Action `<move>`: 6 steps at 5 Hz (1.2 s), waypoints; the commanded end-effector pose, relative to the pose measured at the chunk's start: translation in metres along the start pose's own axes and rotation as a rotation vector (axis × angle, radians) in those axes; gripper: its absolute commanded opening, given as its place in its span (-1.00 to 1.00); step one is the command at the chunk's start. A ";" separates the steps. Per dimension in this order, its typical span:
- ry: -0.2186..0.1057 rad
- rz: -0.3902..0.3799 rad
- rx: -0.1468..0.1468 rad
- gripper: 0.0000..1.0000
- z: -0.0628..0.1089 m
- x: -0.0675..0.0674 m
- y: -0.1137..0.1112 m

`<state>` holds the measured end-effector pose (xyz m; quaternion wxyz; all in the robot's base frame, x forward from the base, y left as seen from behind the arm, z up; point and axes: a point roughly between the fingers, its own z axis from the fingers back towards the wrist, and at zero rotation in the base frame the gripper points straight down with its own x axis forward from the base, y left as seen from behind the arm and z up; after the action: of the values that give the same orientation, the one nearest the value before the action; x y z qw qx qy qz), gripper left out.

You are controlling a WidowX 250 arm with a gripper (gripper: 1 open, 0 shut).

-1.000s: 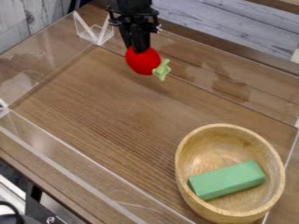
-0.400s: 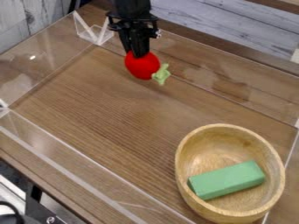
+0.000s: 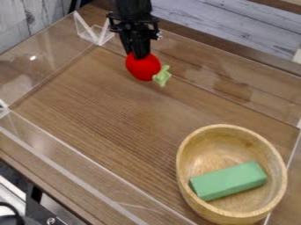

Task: Move the red object to the left side of the table

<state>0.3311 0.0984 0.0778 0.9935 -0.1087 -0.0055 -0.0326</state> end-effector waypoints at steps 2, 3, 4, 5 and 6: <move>-0.083 -0.008 0.015 -1.00 0.037 -0.003 0.005; -0.116 -0.009 0.009 -1.00 0.057 -0.010 0.011; -0.122 -0.010 -0.001 -1.00 0.066 -0.017 0.021; -0.109 -0.024 -0.005 -1.00 0.062 -0.023 0.028; -0.094 -0.043 0.001 -1.00 0.054 -0.026 0.039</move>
<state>0.3054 0.1439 0.1073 0.9905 -0.1246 -0.0333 -0.0475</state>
